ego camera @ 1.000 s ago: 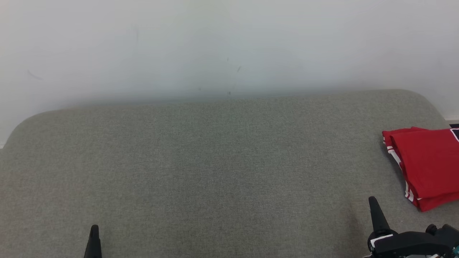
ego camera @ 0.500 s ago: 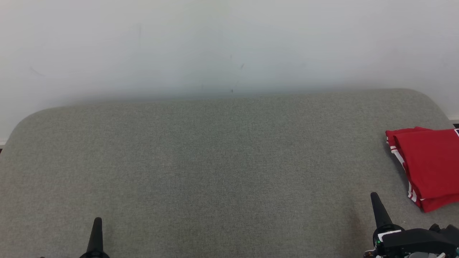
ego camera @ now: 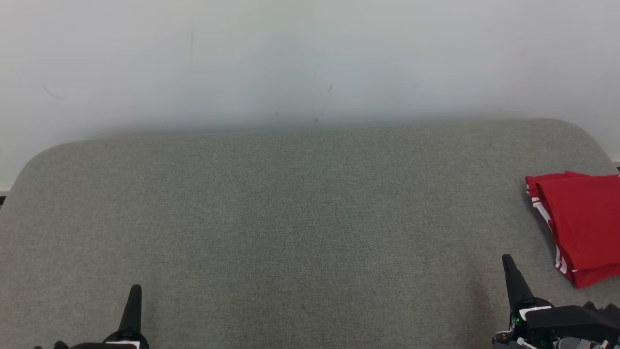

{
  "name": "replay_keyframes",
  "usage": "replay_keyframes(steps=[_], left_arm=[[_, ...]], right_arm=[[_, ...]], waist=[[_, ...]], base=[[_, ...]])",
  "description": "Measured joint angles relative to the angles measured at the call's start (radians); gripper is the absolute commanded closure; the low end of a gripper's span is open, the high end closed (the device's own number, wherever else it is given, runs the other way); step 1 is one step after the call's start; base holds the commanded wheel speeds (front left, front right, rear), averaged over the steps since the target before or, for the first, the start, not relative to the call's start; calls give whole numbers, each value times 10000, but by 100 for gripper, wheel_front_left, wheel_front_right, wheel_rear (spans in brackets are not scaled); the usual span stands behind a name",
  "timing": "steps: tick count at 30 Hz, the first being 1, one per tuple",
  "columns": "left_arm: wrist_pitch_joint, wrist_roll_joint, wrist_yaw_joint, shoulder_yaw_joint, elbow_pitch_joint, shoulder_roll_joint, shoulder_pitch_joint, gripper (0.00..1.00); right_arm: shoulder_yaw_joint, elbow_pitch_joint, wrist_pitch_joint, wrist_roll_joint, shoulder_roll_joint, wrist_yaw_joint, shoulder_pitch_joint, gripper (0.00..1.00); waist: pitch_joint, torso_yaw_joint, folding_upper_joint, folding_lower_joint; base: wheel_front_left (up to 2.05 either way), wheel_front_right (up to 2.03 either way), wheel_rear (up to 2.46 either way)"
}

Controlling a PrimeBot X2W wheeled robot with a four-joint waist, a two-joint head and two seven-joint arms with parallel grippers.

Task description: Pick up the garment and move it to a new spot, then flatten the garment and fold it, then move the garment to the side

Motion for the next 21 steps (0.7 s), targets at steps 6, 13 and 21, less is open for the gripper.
replay_keyframes(steps=[6,13,21], left_arm=[[132,-500,-38,-17,-17,4,-94,100],[265,-970,-75,-35,-31,6,-183,100],[426,-1528,-84,-56,-42,10,-308,100]], right_arm=[[-71,-82,119,428,31,0,-25,100],[-159,-157,263,943,65,0,-53,100],[-245,-257,391,1498,111,0,-96,100]], waist=[[33,37,0,0],[72,80,-1,0],[116,129,0,0]], base=[[0,0,0],[0,0,0],[0,0,0]])
